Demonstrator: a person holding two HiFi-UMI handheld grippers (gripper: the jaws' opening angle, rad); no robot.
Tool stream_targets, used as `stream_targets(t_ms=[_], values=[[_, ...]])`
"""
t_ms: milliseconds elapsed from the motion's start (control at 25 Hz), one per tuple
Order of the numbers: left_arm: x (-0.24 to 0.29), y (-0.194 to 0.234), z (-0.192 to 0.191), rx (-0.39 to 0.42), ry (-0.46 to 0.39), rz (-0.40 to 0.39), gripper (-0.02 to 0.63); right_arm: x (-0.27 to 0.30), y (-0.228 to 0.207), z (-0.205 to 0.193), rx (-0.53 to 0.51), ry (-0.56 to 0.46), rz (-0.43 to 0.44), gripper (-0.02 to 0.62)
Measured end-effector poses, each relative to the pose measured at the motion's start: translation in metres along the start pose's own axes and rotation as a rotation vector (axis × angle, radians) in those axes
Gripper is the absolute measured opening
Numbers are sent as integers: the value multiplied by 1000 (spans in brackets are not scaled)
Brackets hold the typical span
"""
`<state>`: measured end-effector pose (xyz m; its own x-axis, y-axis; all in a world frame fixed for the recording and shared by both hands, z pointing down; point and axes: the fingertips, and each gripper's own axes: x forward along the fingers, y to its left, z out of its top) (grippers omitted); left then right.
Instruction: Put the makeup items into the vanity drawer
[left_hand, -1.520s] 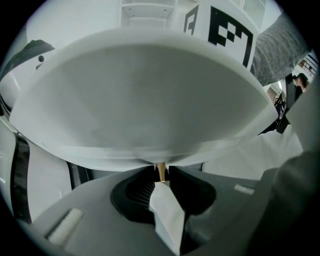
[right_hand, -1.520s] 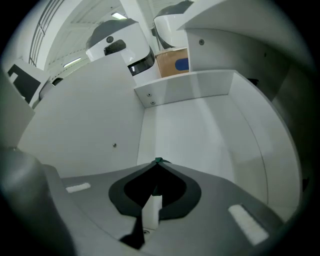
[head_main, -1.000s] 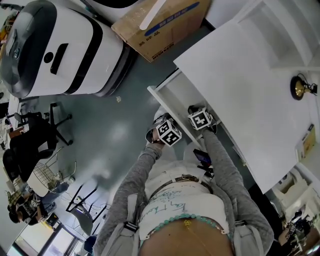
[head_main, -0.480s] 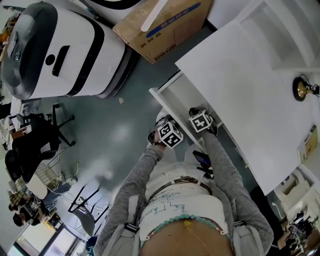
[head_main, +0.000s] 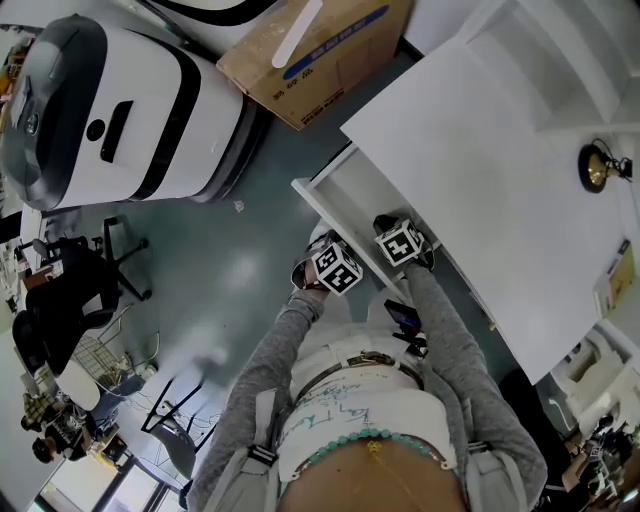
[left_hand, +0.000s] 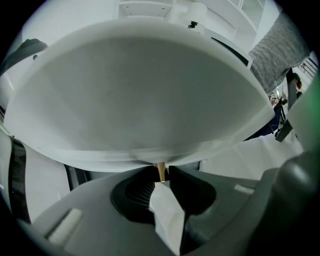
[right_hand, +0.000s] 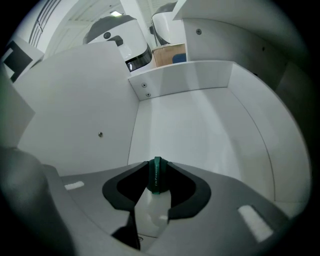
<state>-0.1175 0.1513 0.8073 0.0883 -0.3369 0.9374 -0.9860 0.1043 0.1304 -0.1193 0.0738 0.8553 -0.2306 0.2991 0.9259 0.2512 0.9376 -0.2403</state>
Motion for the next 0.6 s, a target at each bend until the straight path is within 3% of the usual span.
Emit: stream_targets(t_ms=[600], values=[[0, 0, 1, 7, 15, -9, 90, -15, 2, 0, -28, 7, -2, 190]])
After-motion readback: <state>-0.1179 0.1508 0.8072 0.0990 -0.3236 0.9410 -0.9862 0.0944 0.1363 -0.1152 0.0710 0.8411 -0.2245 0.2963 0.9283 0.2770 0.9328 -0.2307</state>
